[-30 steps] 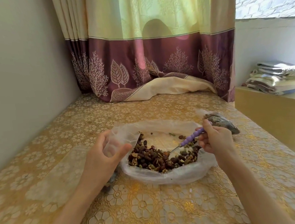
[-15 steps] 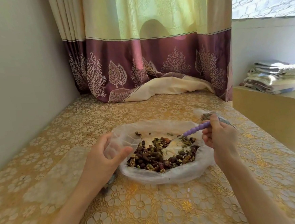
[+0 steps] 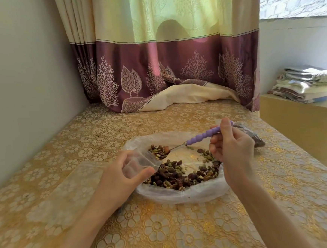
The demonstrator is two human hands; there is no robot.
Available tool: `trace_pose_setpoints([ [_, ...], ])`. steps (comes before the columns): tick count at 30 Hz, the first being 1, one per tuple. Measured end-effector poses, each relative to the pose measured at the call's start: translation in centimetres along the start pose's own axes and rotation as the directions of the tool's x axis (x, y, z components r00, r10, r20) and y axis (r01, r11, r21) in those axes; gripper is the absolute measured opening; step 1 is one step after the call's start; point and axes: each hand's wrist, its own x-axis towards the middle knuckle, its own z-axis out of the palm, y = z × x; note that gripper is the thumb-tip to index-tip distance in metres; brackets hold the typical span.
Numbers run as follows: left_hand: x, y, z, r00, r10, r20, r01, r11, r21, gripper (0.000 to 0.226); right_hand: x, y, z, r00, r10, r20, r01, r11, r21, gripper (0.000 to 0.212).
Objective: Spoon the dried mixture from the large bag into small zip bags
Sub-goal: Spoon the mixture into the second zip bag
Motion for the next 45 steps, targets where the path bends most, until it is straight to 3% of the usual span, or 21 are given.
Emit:
trace_pose_setpoints([
  [8,-0.1,0.1,0.1,1.0,0.018,-0.025,-0.019,0.997,-0.068,0.047,-2.3,-0.3,1.7,0.939,-0.175,0.295,0.175,0.984,0.028,0.032],
  [14,-0.1,0.1,0.1,0.994,0.005,-0.108,-0.025,0.983,-0.183,0.05,-2.5,-0.2,1.8,0.887,-0.217,0.407,0.197,0.976,0.091,0.033],
  [16,-0.1,0.0,0.1,0.991,-0.002,-0.136,-0.021,0.985,-0.169,0.053,-2.3,-0.3,1.6,0.9,-0.212,0.38,0.187,0.977,0.101,0.036],
  [20,0.0,-0.5,-0.2,0.986,-0.029,-0.161,0.011,0.994,-0.109,0.079,-1.2,-0.2,0.8,0.968,-0.144,0.208,0.116,0.983,0.14,0.033],
  [24,-0.1,-0.2,-0.3,0.985,-0.012,-0.171,-0.005,0.995,-0.1,0.077,0.4,0.5,-0.5,0.999,0.052,-0.006,-0.051,0.984,0.171,0.036],
  [26,-0.1,-0.1,-0.3,0.984,-0.011,-0.179,-0.007,0.995,-0.101,0.074,1.0,1.0,-1.1,0.994,0.088,-0.063,-0.081,0.991,0.105,0.038],
  [38,-0.1,-0.2,-0.5,0.978,-0.006,-0.21,-0.011,0.997,-0.08,0.073,2.2,2.2,-2.7,0.999,-0.012,-0.052,-0.003,0.963,-0.269,0.04],
  [45,-0.1,0.0,-0.5,0.976,0.002,-0.218,-0.022,0.996,-0.09,0.064,1.6,2.6,-1.7,0.986,0.151,0.069,-0.131,0.963,-0.237,0.04],
])
